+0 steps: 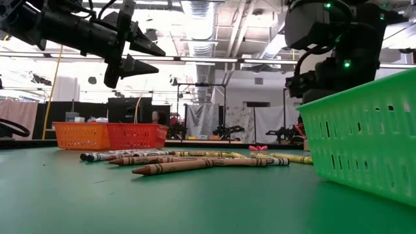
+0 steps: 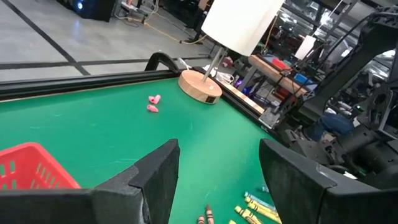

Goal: Sort crayons
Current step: Put the blue crayon into the red bin

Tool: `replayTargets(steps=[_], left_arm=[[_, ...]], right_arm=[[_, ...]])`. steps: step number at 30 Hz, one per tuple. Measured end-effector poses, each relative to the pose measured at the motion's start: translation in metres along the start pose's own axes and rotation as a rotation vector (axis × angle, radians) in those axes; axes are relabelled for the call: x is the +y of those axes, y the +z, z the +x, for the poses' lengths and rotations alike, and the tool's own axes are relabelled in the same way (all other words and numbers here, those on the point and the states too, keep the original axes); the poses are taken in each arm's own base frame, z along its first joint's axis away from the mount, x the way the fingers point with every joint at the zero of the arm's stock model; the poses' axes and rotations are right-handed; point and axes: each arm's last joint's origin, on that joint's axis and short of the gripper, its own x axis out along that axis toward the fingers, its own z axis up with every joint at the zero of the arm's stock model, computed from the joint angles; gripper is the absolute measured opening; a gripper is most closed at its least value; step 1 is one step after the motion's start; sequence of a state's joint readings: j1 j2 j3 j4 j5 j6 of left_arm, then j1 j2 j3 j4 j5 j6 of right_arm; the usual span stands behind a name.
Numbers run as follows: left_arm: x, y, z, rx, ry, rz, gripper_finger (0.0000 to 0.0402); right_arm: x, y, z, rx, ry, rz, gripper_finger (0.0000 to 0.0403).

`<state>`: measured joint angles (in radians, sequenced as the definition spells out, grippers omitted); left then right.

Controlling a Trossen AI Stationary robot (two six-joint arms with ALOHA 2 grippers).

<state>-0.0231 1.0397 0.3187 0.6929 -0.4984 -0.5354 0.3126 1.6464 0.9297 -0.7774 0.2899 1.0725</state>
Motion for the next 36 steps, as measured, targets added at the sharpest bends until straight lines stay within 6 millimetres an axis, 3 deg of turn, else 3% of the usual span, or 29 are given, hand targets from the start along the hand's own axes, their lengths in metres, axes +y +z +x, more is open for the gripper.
replayTargets(steps=[4,12,29,36], left_arm=[[-0.001,0.002,0.0,-0.015,-0.009,-0.01,0.021],[-0.001,0.002,0.0,-0.012,-0.022,-0.02,0.021],[-0.018,0.011,-0.004,0.002,-0.421,0.074,0.021],[-0.021,0.017,-0.004,-0.074,-0.444,0.096,0.021]], right_arm=[[-0.004,0.001,-0.005,-0.041,-0.014,0.002,0.0004],[-0.014,0.014,-0.032,-0.241,0.027,0.026,0.0003],[0.002,0.091,-0.103,-1.042,0.389,-0.185,0.0001],[0.004,0.104,-0.116,-1.189,0.555,-0.25,0.0001]])
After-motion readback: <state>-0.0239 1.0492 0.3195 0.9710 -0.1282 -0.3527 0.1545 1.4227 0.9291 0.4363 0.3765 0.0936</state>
